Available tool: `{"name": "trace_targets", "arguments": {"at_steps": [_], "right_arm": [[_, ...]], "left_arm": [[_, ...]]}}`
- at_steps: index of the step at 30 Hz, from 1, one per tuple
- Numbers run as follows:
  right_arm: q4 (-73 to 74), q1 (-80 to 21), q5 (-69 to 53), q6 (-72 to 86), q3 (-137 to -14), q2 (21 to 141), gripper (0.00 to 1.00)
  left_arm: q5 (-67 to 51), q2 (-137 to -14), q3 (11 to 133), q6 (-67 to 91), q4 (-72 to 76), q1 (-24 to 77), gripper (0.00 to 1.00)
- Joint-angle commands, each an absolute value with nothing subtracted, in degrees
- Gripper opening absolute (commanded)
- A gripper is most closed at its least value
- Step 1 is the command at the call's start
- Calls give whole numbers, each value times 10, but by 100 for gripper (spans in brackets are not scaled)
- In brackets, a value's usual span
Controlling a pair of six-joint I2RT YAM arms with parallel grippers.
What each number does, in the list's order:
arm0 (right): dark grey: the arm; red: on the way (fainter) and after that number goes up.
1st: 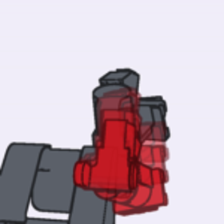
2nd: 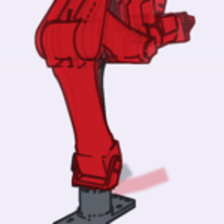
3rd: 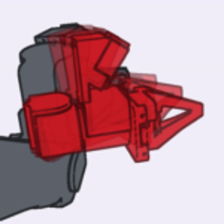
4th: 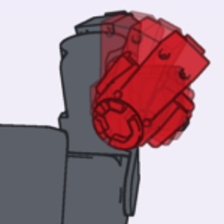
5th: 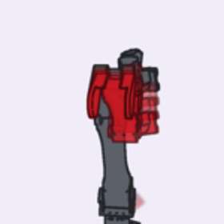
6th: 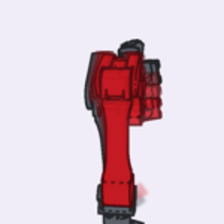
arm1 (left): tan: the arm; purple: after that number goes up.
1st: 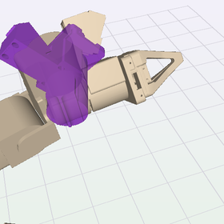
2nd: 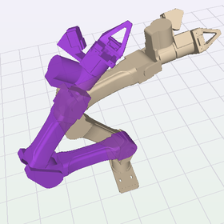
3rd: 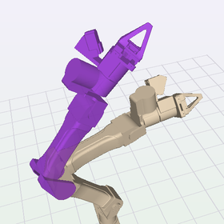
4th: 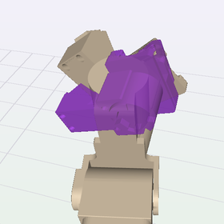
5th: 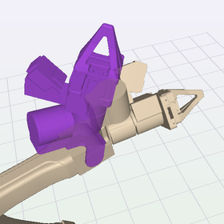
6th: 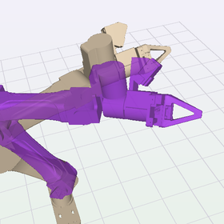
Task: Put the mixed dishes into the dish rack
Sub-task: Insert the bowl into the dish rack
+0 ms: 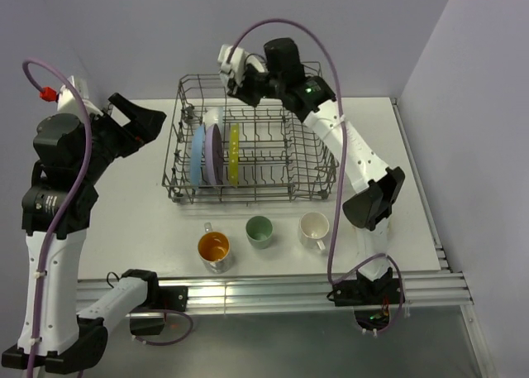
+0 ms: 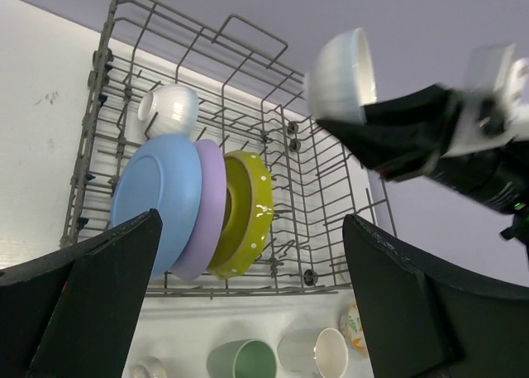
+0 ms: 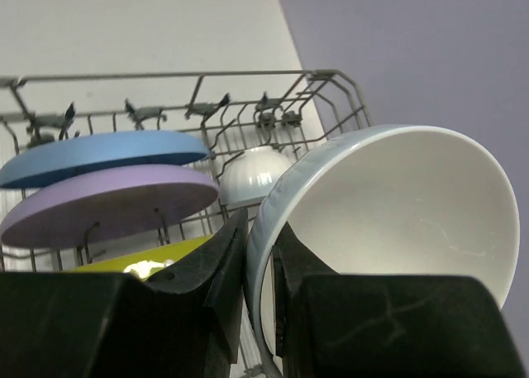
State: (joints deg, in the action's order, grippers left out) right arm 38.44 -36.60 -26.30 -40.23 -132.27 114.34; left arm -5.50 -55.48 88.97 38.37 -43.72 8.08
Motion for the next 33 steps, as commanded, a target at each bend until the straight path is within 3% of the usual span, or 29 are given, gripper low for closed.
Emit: {"name": "trace_targets", "arguments": {"at_steps": [1, 18, 28, 33], "right_arm": [[271, -331, -333, -270, -1357, 1129, 0], [-64, -214, -496, 277, -1296, 1224, 0], [-263, -211, -494, 533, -1261, 1280, 0], [-281, -211, -472, 600, -1237, 1289, 0]], "left_arm": [[-39, -548, 860, 386, -394, 83, 99], [-27, -495, 752, 419, -328, 83, 99], [-24, -478, 702, 407, -284, 83, 99], [-16, -440, 637, 396, -240, 83, 99]]}}
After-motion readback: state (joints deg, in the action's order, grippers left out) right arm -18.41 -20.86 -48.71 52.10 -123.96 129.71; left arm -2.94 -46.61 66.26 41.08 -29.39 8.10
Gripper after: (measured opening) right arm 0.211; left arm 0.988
